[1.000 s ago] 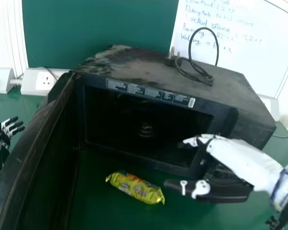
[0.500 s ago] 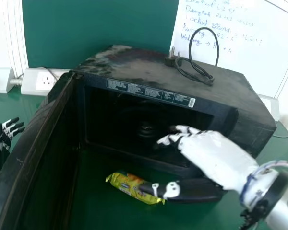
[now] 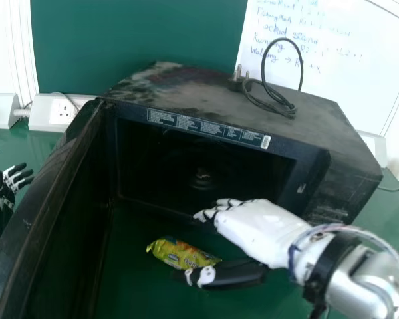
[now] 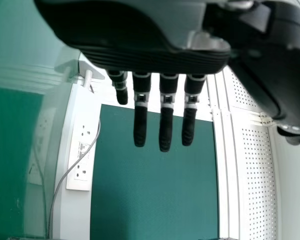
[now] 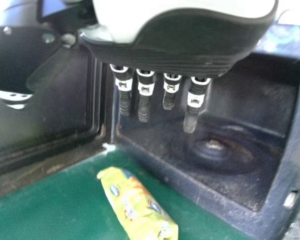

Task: Put biscuit inside oven

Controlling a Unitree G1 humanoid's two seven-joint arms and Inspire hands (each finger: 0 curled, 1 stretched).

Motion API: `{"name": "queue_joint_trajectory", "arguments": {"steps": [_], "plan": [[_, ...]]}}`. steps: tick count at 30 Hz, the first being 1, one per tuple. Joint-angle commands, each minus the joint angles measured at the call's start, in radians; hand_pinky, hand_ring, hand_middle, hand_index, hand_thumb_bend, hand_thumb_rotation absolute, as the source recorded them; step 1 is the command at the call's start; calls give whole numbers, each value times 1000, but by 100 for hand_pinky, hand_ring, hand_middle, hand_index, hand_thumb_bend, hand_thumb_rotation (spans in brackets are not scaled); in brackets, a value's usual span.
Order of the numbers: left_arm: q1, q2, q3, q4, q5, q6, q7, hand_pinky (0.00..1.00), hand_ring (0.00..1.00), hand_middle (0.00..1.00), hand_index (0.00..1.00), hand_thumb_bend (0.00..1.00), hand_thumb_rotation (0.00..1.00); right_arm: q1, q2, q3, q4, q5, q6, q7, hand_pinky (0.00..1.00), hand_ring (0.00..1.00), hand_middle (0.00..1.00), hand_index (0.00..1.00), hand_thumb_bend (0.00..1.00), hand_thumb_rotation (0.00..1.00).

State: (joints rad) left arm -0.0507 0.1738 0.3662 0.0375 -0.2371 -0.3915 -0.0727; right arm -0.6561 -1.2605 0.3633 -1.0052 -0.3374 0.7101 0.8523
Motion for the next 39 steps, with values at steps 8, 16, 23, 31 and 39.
{"name": "queue_joint_trajectory", "arguments": {"steps": [8,16,23,31,39], "plan": [[10,2,-3,-20,4,8,2,63,68,69,73,52,50,-12,138,89,92,-205,-29,117,81,89,92,95,92,36],[11,0,-1,-26,-4,19,1,63,68,69,73,52,50,33,235,75,149,-318,-117,165,85,91,93,96,92,35],[11,4,-1,-24,8,14,1,63,68,69,72,52,51,95,304,37,169,-386,-195,169,83,89,92,94,95,31],[10,3,-1,-24,9,14,3,63,68,69,72,51,51,124,347,20,187,-444,-286,224,84,89,92,94,98,30],[10,6,-1,-28,5,16,-3,63,68,69,72,51,51,131,399,32,199,-549,-349,320,83,88,91,91,100,30]]}}
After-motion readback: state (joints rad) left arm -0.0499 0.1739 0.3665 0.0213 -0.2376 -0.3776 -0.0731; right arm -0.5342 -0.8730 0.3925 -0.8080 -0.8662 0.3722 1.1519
